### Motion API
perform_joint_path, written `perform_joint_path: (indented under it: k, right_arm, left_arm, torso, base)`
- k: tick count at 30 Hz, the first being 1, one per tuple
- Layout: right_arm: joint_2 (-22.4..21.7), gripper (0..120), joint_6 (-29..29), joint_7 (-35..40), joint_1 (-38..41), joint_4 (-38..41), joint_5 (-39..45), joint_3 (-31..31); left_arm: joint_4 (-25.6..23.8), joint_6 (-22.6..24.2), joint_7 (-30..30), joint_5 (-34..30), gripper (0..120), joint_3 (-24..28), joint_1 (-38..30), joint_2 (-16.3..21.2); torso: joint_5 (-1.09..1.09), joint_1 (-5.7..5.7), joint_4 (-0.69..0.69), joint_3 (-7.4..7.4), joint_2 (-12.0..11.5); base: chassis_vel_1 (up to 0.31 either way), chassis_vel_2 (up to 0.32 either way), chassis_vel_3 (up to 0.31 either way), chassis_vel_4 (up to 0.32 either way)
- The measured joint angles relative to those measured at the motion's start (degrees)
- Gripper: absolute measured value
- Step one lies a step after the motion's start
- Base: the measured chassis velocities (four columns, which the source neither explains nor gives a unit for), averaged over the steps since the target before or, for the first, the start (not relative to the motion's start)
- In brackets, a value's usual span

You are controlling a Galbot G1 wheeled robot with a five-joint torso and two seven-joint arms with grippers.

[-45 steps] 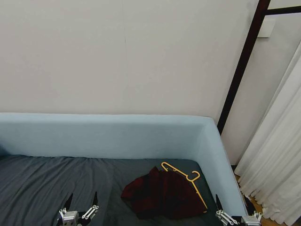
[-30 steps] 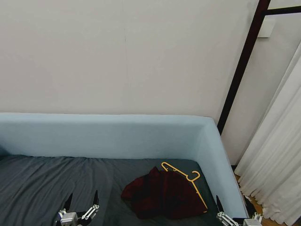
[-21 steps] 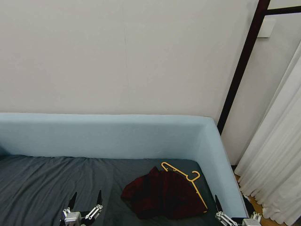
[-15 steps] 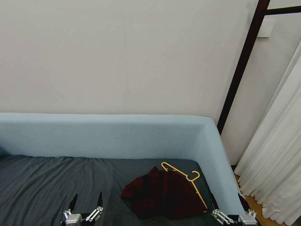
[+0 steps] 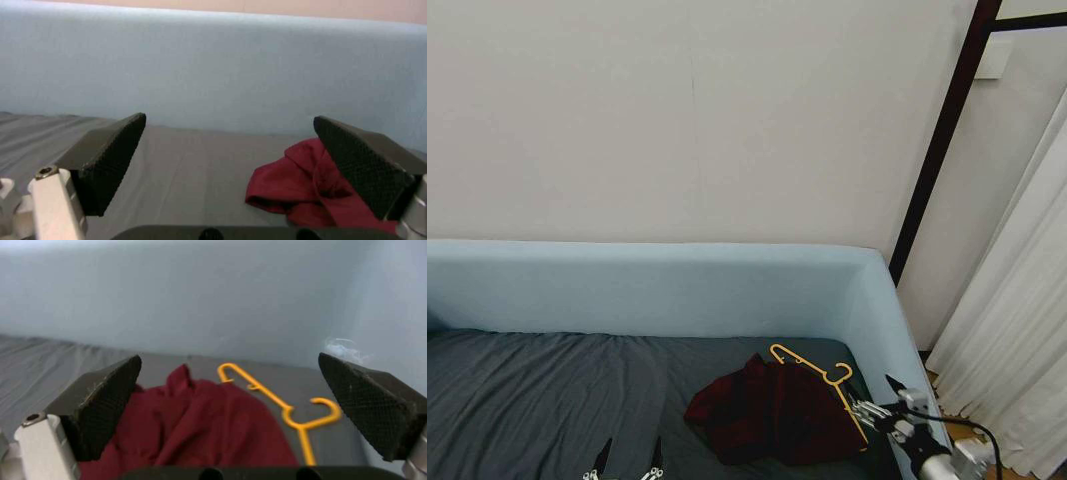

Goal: Pick up the clothes from the sofa and hang them on the clothes hanger.

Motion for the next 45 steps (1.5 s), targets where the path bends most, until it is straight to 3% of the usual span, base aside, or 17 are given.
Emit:
perform_joint_path:
  k: [5,11,15,22,29,37,45]
  right_arm:
    - [0.41,100,-5.91,4.08,15.91,-8.73,4.54,-14.42]
    - [4.11,100,-7.86,5.07,23.21,-17.05,8.27,-21.92]
    - [9.23,100,-7.24,4.37,29.01,-27.04,7.62,-28.10]
    - [15.81,100,-5.89,3.84,32.90,-38.97,3.79,-30.49]
    - [17.47,98,-2.39,3.56,31.59,-44.16,0.76,-28.20]
    - [17.97,73,-1.31,2.98,29.76,-44.80,0.54,-27.58]
    - [18.69,39,-0.48,2.78,29.79,-44.79,0.26,-27.88]
  left_arm:
    - [-1.28,-0.55,-0.03,0.34,99,-2.00,1.83,-0.87]
    - [-1.26,-1.47,-0.08,0.68,99,-3.45,2.49,-1.82]
    - [-1.41,-1.92,-0.15,0.37,99,-5.33,2.54,-3.67]
    - [-1.87,-2.92,-0.29,0.02,99,-7.23,2.43,-5.75]
    - [-2.25,-3.53,-0.26,-0.63,99,-8.33,2.27,-7.47]
    - [-2.21,-3.95,-0.26,-0.84,99,-8.50,2.40,-7.80]
    - [-2.28,-4.18,-0.26,-0.85,99,-8.51,2.72,-8.08]
  torso:
    - [-0.03,0.00,0.02,0.00,0.00]
    - [-0.03,0.00,0.00,0.00,0.00]
    - [-0.03,0.00,0.01,0.00,0.00]
    - [-0.02,0.01,0.02,0.00,0.00]
    - [-0.02,0.01,0.00,0.00,0.00]
    - [-0.02,0.00,0.01,-0.01,0.00]
    - [-0.02,0.00,0.02,-0.01,0.00]
  base:
    - [0.000,0.000,0.000,0.000]
    - [0.000,0.000,0.000,0.000]
    - [0.000,0.000,0.000,0.000]
    - [0.000,0.000,0.000,0.000]
    - [0.000,0.000,0.000,0.000]
    - [0.000,0.000,0.000,0.000]
    - [0.000,0.000,0.000,0.000]
